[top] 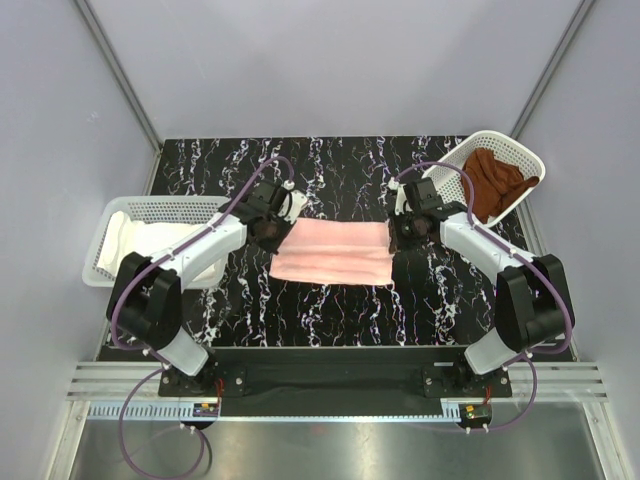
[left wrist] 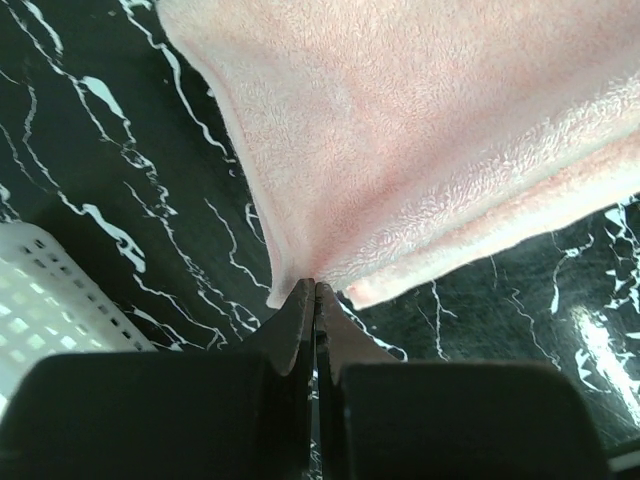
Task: Fold and stack the towels
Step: Fold the towel
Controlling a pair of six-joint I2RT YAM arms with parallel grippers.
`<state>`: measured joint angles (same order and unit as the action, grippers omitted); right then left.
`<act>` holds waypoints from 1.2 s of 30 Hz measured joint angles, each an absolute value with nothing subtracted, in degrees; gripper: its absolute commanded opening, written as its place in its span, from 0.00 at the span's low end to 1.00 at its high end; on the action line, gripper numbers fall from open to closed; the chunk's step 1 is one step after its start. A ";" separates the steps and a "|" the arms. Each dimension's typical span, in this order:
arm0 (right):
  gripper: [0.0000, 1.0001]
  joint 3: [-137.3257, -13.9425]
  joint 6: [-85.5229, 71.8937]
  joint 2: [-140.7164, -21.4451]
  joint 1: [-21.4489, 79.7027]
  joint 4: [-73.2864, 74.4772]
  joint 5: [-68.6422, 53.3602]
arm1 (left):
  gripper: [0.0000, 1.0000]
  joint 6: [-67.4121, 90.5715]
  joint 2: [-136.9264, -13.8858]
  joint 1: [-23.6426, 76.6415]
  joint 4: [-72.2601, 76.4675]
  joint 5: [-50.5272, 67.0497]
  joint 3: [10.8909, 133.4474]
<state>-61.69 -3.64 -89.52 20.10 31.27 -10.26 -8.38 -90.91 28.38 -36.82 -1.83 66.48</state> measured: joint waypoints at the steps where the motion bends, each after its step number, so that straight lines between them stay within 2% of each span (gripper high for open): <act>1: 0.00 -61.69 -3.99 -89.52 20.10 31.44 -10.04 | 0.00 -7.99 -90.76 28.53 -36.99 -1.65 66.28; 5: 0.02 -61.36 -5.34 -89.43 20.12 31.99 -9.85 | 0.00 -6.44 -90.37 29.19 -37.65 -0.84 66.11; 8: 0.08 -60.05 -6.81 -89.10 20.14 32.60 -9.54 | 0.00 -4.99 -90.37 29.85 -37.65 0.30 64.86; 9: 0.11 -59.72 -7.42 -89.10 20.14 33.06 -9.56 | 0.05 -4.60 -90.37 30.06 -37.67 0.64 64.29; 10: 0.20 -59.33 -8.01 -89.10 20.14 33.36 -9.63 | 0.11 -4.21 -90.37 30.28 -37.80 1.08 63.57; 12: 0.29 -58.96 -9.37 -89.10 20.14 34.76 -9.63 | 0.26 -3.03 -90.37 30.96 -38.44 1.23 62.30; 13: 0.33 -58.96 -9.87 -89.08 20.14 35.64 -9.63 | 0.30 -2.28 -90.37 31.24 -39.11 1.08 61.95; 17: 0.32 -59.07 -11.66 -88.42 20.14 38.96 -10.07 | 0.41 1.39 -90.35 31.86 -41.08 -0.47 61.76; 19: 0.31 -59.64 -13.37 -87.70 20.14 40.42 -10.72 | 0.43 3.64 -90.35 31.88 -42.50 -2.24 62.46; 20: 0.33 -59.92 -14.57 -87.31 20.14 40.47 -11.22 | 0.45 4.86 -90.35 31.88 -43.40 -3.14 63.11; 21: 0.36 -60.16 -15.84 -86.94 20.14 40.32 -11.75 | 0.51 6.39 -90.35 31.88 -44.14 -4.34 64.03; 26: 0.46 -60.29 -22.24 -86.06 20.16 37.91 -11.14 | 0.56 12.32 -90.37 31.51 -44.64 -7.42 65.60; 36: 0.47 -57.60 -32.84 -89.30 20.21 32.64 -5.10 | 0.55 20.38 -94.96 25.91 -41.78 -3.73 64.20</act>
<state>-57.60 -32.84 -89.30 20.21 32.64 -5.10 20.38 -94.96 25.91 -41.78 -3.73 64.20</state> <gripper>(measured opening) 0.469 0.557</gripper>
